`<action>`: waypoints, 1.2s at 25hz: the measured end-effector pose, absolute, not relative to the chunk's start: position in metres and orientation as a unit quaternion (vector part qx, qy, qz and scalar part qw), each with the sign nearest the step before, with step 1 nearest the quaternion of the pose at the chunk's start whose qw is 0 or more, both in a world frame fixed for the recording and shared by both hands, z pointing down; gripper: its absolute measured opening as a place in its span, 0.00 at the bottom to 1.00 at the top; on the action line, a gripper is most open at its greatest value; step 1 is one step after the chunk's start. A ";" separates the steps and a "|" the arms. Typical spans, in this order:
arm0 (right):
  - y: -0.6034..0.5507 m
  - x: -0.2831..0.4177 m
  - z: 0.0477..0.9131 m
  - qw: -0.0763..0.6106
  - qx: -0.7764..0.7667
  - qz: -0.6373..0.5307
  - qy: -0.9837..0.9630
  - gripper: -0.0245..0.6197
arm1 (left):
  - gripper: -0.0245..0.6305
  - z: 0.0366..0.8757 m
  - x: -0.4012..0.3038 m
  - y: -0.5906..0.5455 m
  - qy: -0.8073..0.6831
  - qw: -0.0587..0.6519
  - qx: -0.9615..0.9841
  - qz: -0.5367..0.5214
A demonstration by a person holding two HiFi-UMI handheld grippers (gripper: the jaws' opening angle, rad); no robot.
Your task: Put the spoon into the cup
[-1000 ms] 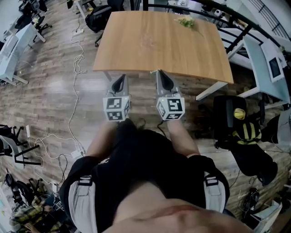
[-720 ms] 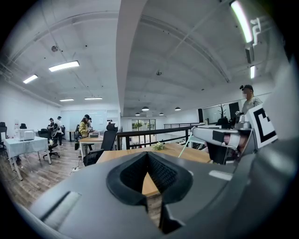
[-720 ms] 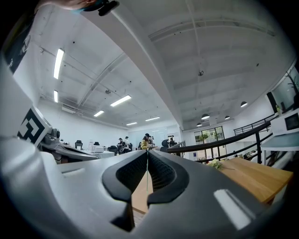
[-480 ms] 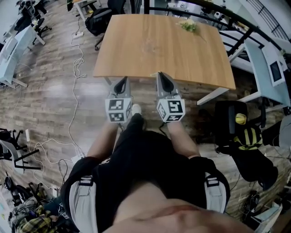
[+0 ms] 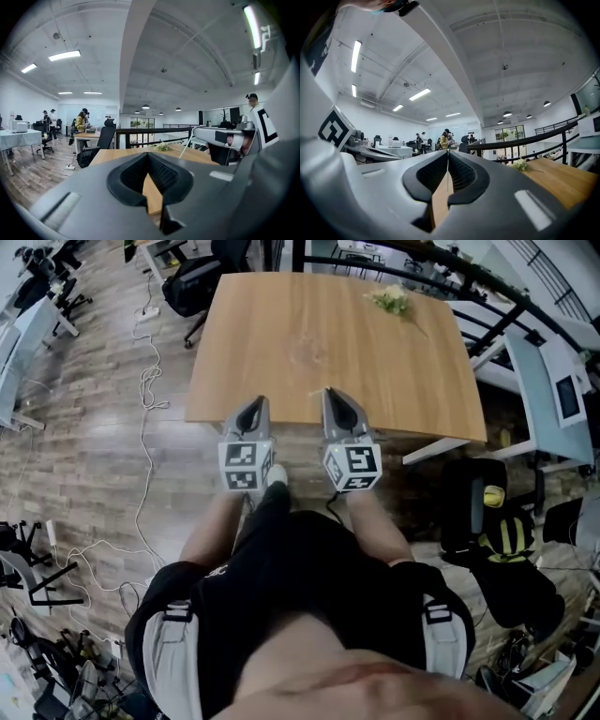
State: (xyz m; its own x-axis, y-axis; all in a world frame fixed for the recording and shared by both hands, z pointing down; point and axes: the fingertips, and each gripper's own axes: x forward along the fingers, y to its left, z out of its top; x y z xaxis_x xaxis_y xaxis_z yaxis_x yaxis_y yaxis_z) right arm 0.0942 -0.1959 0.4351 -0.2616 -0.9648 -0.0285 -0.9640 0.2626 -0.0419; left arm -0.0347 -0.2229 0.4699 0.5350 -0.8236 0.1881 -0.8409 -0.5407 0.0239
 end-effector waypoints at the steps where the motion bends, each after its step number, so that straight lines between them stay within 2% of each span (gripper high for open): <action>1: -0.208 0.095 0.435 0.023 -0.607 -0.008 0.794 0.05 | 0.05 0.469 -0.033 -0.235 -0.475 0.057 0.875 0.076; 17: -0.380 0.117 0.435 0.000 -0.645 -0.022 0.764 0.05 | 0.05 0.475 -0.002 -0.419 -0.420 0.078 0.901 0.081; 30: -0.440 0.149 0.444 -0.007 -0.665 -0.035 0.746 0.05 | 0.05 0.481 0.026 -0.496 -0.399 0.080 0.908 0.095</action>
